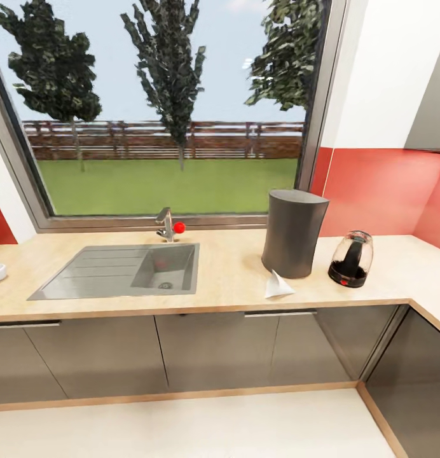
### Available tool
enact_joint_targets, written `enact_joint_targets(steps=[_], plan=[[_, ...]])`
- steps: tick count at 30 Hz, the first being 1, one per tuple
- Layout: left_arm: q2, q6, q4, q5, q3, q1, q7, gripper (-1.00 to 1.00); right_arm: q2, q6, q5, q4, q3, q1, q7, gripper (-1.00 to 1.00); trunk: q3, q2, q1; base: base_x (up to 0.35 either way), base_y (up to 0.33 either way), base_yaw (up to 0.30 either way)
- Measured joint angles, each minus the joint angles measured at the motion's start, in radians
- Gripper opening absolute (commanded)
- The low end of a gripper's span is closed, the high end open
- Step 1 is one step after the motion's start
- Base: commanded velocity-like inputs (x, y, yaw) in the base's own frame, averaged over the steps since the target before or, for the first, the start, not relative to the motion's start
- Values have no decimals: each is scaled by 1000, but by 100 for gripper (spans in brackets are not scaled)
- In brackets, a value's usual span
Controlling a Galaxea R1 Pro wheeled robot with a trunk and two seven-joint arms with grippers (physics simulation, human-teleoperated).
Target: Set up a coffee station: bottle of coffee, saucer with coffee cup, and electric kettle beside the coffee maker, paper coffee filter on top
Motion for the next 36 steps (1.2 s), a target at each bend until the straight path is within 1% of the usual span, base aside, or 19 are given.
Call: enact_joint_targets(steps=[3,22,27,29,33,34,35,36], plan=[[0,0,0,0,0,0,0,100,0,0,0,0,0,0,0,100,9,21,-12,0,0,0],[0,0,0,0,0,-2,0,100,-1,0,0,-1,0,0,0,100,10,21,-12,0,0,0],[2,4,6,-5,0,6,3,100,-2,0,0,-1,-1,0,0,100,10,21,-12,0,0,0],[11,11,12,-10,-2,10,23,100,-3,0,0,-2,-1,0,0,100,10,21,-12,0,0,0],[15,15,16,-12,-5,12,54,100,-3,0,0,-4,-1,0,0,100,10,21,-12,0,0,0],[15,16,25,-12,-6,13,61,100,-3,0,0,-4,0,0,0,100,10,21,-12,0,0,0],[16,16,58,-12,-8,16,64,100,-3,0,1,-7,0,0,0,100,9,21,-12,0,0,0],[14,10,138,-13,-12,35,68,100,-7,5,5,-101,2,-2,-7,100,10,21,-12,0,0,0]])
